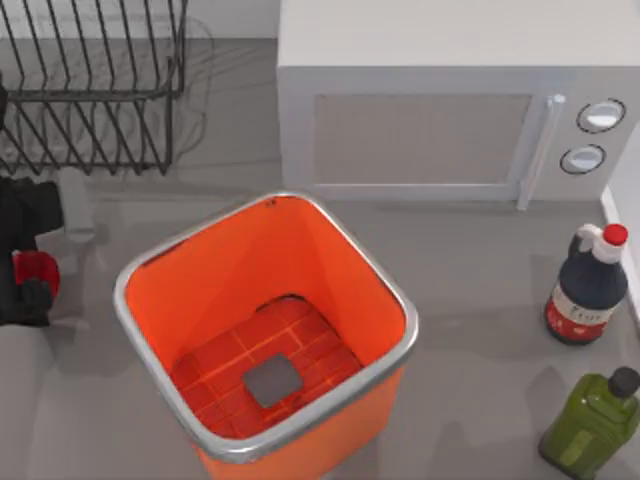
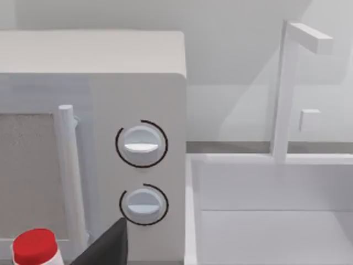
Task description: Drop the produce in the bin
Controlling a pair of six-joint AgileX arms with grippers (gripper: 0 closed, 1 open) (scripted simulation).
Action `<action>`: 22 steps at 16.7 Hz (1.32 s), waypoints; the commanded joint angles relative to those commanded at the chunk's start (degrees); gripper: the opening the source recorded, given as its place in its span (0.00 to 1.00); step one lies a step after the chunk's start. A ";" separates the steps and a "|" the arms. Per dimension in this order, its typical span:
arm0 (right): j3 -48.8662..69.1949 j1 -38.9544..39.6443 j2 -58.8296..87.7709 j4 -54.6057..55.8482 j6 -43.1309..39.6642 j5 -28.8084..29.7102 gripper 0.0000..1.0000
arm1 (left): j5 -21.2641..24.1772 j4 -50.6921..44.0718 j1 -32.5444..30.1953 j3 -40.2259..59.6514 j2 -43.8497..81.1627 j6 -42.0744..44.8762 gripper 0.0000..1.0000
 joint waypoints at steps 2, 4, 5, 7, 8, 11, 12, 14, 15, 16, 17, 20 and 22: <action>0.00 0.00 0.00 0.00 0.00 0.00 1.00 | 0.00 0.00 0.00 0.00 0.00 0.00 0.77; 0.00 0.00 0.00 0.00 0.00 0.00 1.00 | 0.00 0.00 0.00 0.00 0.00 0.00 0.62; 0.00 0.00 0.00 0.00 0.00 0.00 1.00 | 0.00 0.00 0.00 0.00 0.00 0.00 0.55; 0.00 0.00 0.00 0.00 0.00 0.00 1.00 | 0.00 0.00 0.00 0.00 0.00 0.00 0.40; 0.00 0.00 0.00 0.00 0.00 0.00 1.00 | 0.00 0.00 0.00 0.00 0.00 0.00 0.32; 0.00 0.00 0.00 0.00 0.00 0.00 1.00 | 0.00 0.00 0.00 0.00 0.00 0.00 0.10; 0.00 0.00 0.00 0.00 0.00 0.00 1.00 | 0.00 0.00 0.00 0.00 0.00 0.00 0.02; 0.00 0.00 0.00 0.00 0.00 0.00 1.00 | 0.00 0.00 0.00 0.00 0.00 0.00 0.00; 0.00 0.00 0.00 0.00 0.00 0.00 1.00 | 0.00 0.00 0.00 0.00 0.00 0.00 0.00; 0.00 0.00 0.00 0.00 0.00 0.00 1.00 | 0.00 0.00 0.00 0.00 0.00 0.00 0.00; 0.00 0.00 0.00 0.00 0.00 0.00 1.00 | 0.00 0.00 0.00 0.00 0.00 0.00 0.00; 0.00 0.00 0.00 0.00 0.00 0.00 1.00 | 0.00 0.00 0.00 0.00 0.00 0.00 0.00; 0.00 0.00 0.00 0.00 0.00 0.00 1.00 | -0.28 0.02 0.21 0.47 -0.63 0.20 0.00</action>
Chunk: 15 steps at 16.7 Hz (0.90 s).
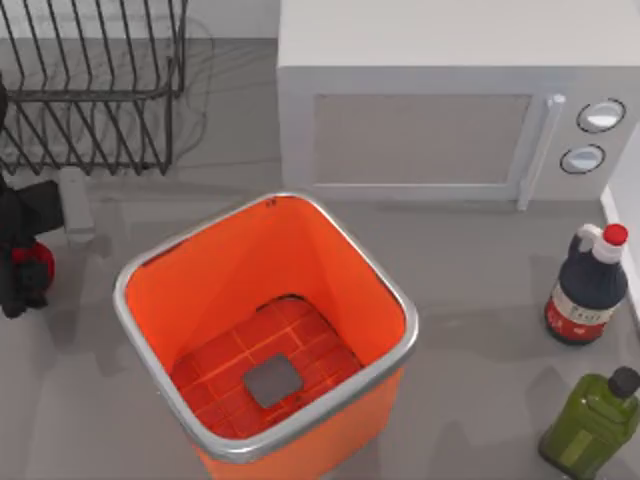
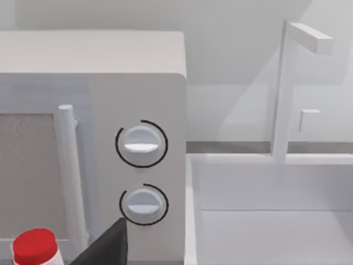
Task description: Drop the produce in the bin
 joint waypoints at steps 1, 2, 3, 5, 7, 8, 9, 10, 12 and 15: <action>0.00 0.00 0.00 0.00 0.00 0.00 1.00 | 0.00 -0.74 0.10 0.67 -0.07 -0.05 0.00; 0.00 0.00 0.00 0.00 0.00 0.00 1.00 | 0.01 -2.10 0.23 1.84 -0.24 -0.10 0.00; 0.00 0.00 0.00 0.00 0.00 0.00 1.00 | 0.01 -4.03 0.33 3.42 -0.57 -0.15 0.00; 0.00 0.00 0.00 0.00 0.00 0.00 1.00 | 0.00 -9.23 0.35 7.47 -1.70 -0.17 0.00; 0.00 0.00 0.00 0.00 0.00 0.00 1.00 | 0.00 -15.79 0.18 12.18 -3.21 -0.12 0.00; 0.00 0.00 0.00 0.00 0.00 0.00 1.00 | -0.01 -19.33 0.07 14.62 -3.97 -0.07 0.00; 0.00 0.00 0.00 0.00 0.00 0.00 1.00 | -0.01 -22.70 -0.03 16.98 -4.71 -0.03 0.00; 0.00 0.00 0.00 0.00 0.00 0.00 1.00 | -0.02 -25.68 -0.12 19.16 -5.45 -0.03 0.00; 0.00 0.00 0.00 0.00 0.00 0.00 1.00 | -0.04 -29.99 -0.25 22.59 -6.81 -0.16 0.00; 0.00 0.00 0.00 0.00 0.00 0.00 1.00 | -0.05 -32.05 -0.28 24.40 -7.68 -0.36 0.00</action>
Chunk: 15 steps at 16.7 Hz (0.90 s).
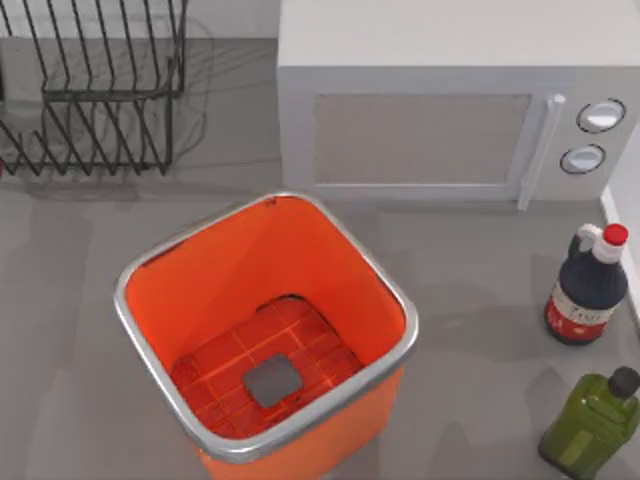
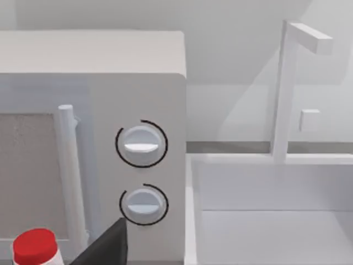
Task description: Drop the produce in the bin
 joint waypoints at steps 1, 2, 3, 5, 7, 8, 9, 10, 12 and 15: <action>0.00 0.00 0.00 0.00 0.00 0.00 1.00 | 0.00 0.00 0.00 0.00 0.00 0.00 0.00; 0.00 0.00 0.00 0.00 0.00 0.00 1.00 | 0.00 0.00 0.00 0.00 0.00 0.00 0.00; 0.00 0.00 0.00 0.00 0.00 0.00 1.00 | -0.01 0.16 0.24 -0.14 0.20 0.11 0.00; 0.00 0.00 0.00 0.00 0.00 0.00 1.00 | -0.21 0.11 -0.52 -0.20 0.14 -0.47 0.00; 0.00 0.00 0.00 0.00 0.00 0.00 1.00 | -1.00 -0.05 -3.63 -0.46 -0.16 -2.65 0.00; 0.00 0.00 0.00 0.00 0.00 0.00 1.00 | -1.58 -0.16 -6.03 -0.66 -0.40 -4.20 0.00; 0.00 0.00 0.00 0.00 0.00 0.00 1.00 | -2.26 -0.27 -8.89 -0.93 -0.70 -6.00 0.00; 0.00 0.00 0.00 0.00 0.00 0.00 1.00 | -3.02 -0.37 -12.24 -1.33 -1.09 -8.02 0.00; 0.00 0.00 0.00 0.00 0.00 0.00 1.00 | -4.71 -0.61 -20.29 -2.29 -1.95 -12.52 0.00; 0.00 0.00 0.00 0.00 0.00 0.00 1.00 | -7.34 -0.97 -33.84 -3.94 -3.38 -19.69 0.00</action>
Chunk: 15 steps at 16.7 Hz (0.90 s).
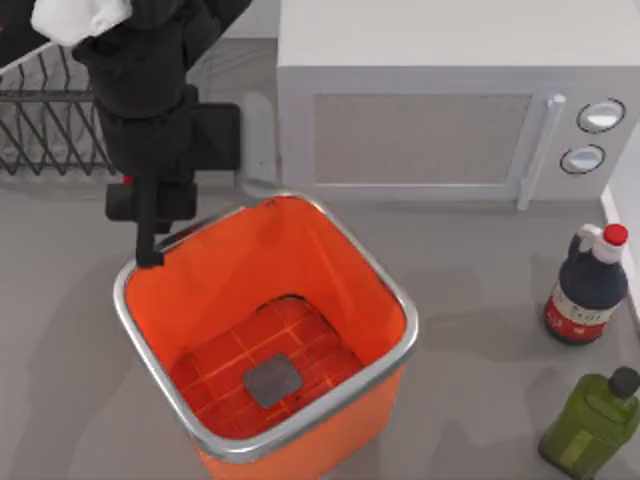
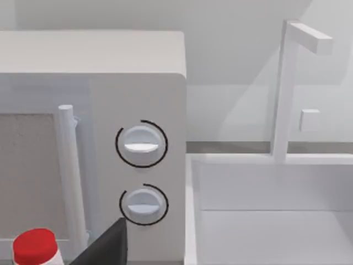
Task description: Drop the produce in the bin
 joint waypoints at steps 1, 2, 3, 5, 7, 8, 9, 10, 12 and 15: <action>0.00 0.00 0.00 0.00 0.00 0.00 1.00 | -0.85 -0.09 -4.22 -0.52 -0.49 -2.32 0.00; 0.00 0.00 0.00 0.00 0.00 0.00 1.00 | -1.67 -0.15 -8.07 -1.00 -0.98 -4.53 0.00; 0.00 0.00 0.00 0.00 0.00 0.00 1.00 | -2.44 -0.16 -11.41 -1.47 -1.49 -6.58 0.00; 0.00 0.00 0.00 0.00 0.00 0.00 1.00 | -3.73 -0.06 -16.26 -2.28 -2.45 -9.99 0.00; 0.00 0.00 0.00 0.00 0.00 0.00 1.00 | -4.49 0.02 -18.65 -2.71 -3.02 -11.90 0.00; 0.00 0.00 0.00 0.00 0.00 0.00 1.00 | -4.57 0.04 -18.90 -2.77 -3.08 -12.11 0.00; 0.00 0.00 0.00 0.00 0.00 0.00 1.00 | -4.57 0.04 -18.90 -2.77 -3.08 -12.11 0.00; 0.00 0.00 0.00 0.00 0.00 0.00 1.00 | -4.57 0.04 -18.90 -2.77 -3.08 -12.11 0.00; 0.00 0.00 0.00 0.00 0.00 0.00 1.00 | -4.90 0.22 -18.42 -2.63 -2.98 -11.66 0.00; 0.00 0.00 0.00 0.00 0.00 0.00 1.00 | -4.74 4.09 -17.92 -6.30 -2.93 -11.40 0.00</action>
